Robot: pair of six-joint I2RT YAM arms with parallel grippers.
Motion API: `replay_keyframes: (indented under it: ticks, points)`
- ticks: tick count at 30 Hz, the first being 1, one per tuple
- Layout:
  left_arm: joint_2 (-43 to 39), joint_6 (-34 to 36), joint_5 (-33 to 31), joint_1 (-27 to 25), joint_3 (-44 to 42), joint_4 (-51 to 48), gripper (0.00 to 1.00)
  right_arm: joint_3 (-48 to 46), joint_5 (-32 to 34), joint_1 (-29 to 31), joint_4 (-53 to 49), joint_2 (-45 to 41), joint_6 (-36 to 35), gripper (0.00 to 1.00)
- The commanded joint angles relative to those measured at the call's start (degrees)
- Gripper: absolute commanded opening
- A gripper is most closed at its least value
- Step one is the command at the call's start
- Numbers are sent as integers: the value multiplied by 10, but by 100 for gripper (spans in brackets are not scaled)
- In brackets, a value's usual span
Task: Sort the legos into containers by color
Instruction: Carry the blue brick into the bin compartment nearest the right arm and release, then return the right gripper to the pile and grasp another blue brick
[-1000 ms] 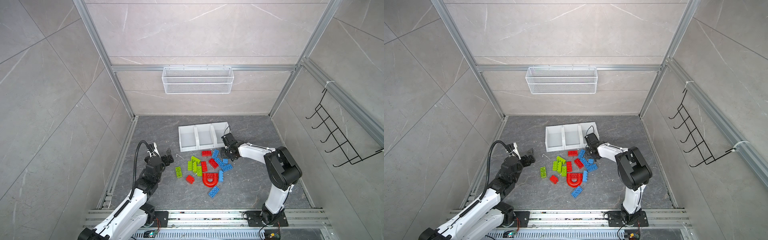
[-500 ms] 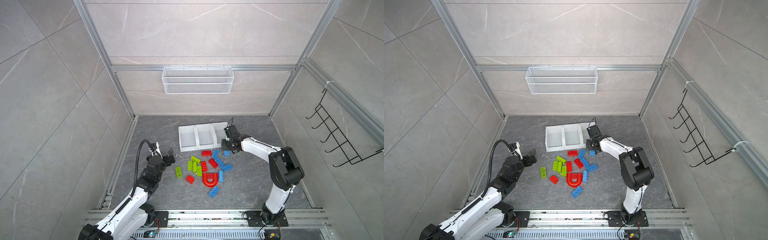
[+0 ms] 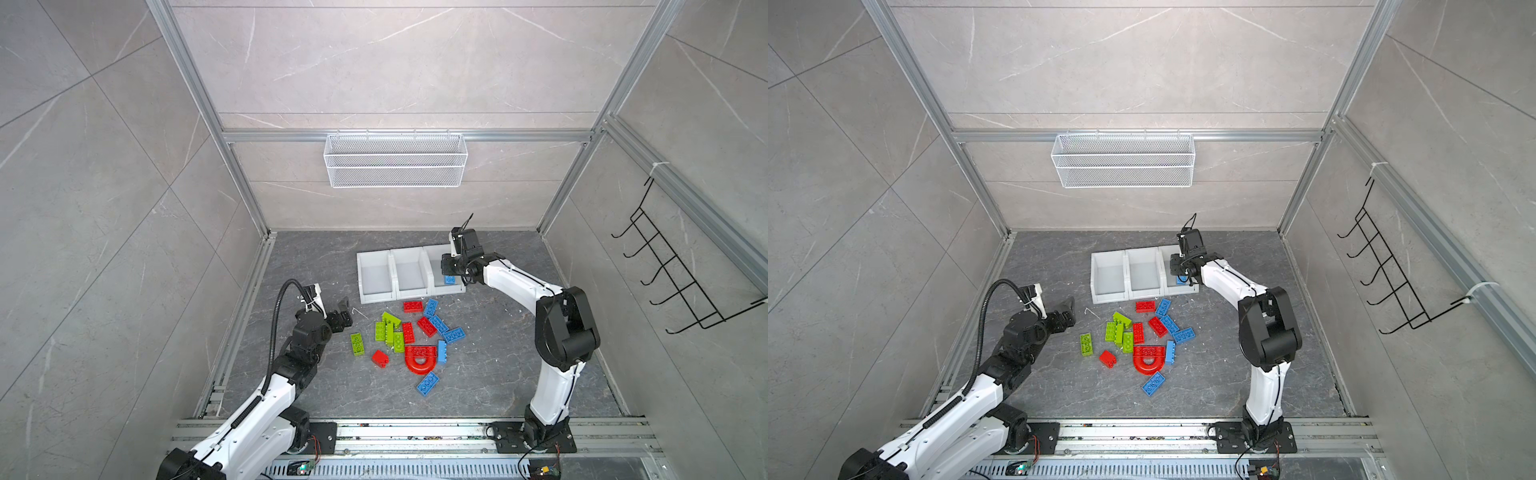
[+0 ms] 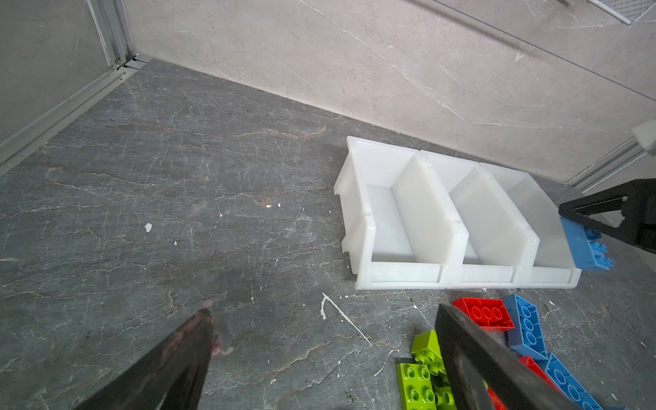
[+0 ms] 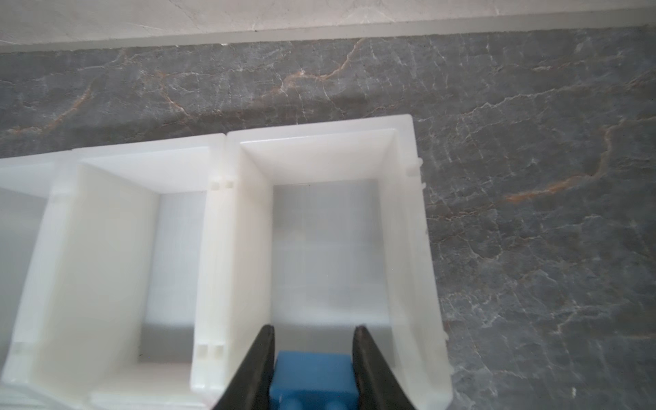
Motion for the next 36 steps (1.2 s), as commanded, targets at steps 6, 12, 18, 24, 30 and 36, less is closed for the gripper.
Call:
replay_keyframes:
  ticks: [6, 12, 18, 24, 30, 36]
  points:
    - [-10, 14, 11, 2, -5, 34, 99, 22, -28, -5, 48, 57, 2, 31]
    - [-10, 14, 8, 2, -5, 32, 99, 48, -22, -5, 46, 86, -2, 32]
    - [0, 10, 7, 2, 1, 29, 99, 87, -12, -4, 25, 117, -7, 33]
    - [-7, 11, 9, 2, 2, 25, 99, 81, -12, -5, 18, 89, -7, 56]
    - [-18, 12, 8, 2, -2, 23, 99, 9, -36, -3, 24, -24, -9, 60]
    - [-13, 9, 18, 1, 1, 25, 99, -119, -78, 25, -25, -168, -6, 60]
